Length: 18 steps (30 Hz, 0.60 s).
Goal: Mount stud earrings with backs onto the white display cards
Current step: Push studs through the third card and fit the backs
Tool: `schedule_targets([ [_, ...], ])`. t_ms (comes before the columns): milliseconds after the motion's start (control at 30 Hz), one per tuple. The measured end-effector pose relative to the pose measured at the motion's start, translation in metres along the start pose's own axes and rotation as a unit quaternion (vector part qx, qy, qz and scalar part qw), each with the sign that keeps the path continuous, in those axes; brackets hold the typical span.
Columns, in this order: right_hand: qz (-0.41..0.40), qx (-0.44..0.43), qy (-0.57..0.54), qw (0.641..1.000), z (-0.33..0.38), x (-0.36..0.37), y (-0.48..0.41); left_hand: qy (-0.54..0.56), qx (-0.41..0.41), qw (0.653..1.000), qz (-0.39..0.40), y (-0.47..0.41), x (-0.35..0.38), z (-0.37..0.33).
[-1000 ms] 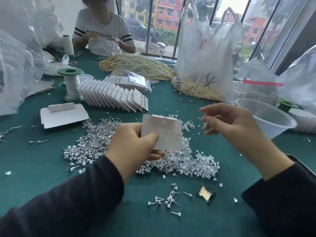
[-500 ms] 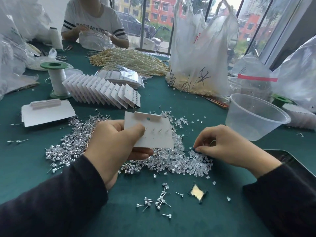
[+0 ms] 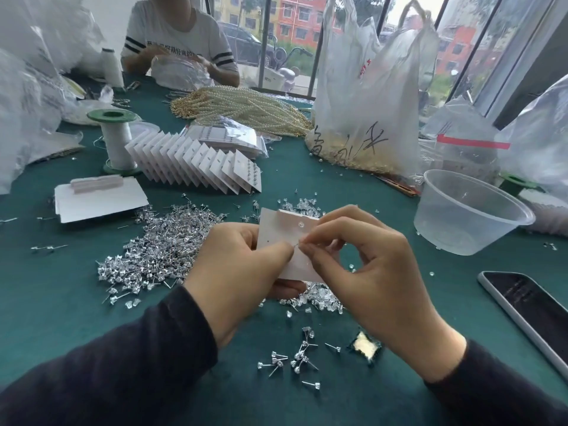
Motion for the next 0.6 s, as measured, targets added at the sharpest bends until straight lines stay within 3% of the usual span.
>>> schedule_targets([
  [600, -0.014, 0.008, -0.037, 0.999, -0.005, 0.0024, 0.0022, -0.039, 0.036, 0.998, -0.014, 0.0009, -0.0004, -0.0027],
])
Point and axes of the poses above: each hand's wrist, its own y-axis away from the middle knuckle, its own x-axis out of the palm, z = x × y, the point moved 6 cm from there along -y, towards the middle knuckle, and after that the axes turned 14 degrees about -x, right-handed, at the moved point
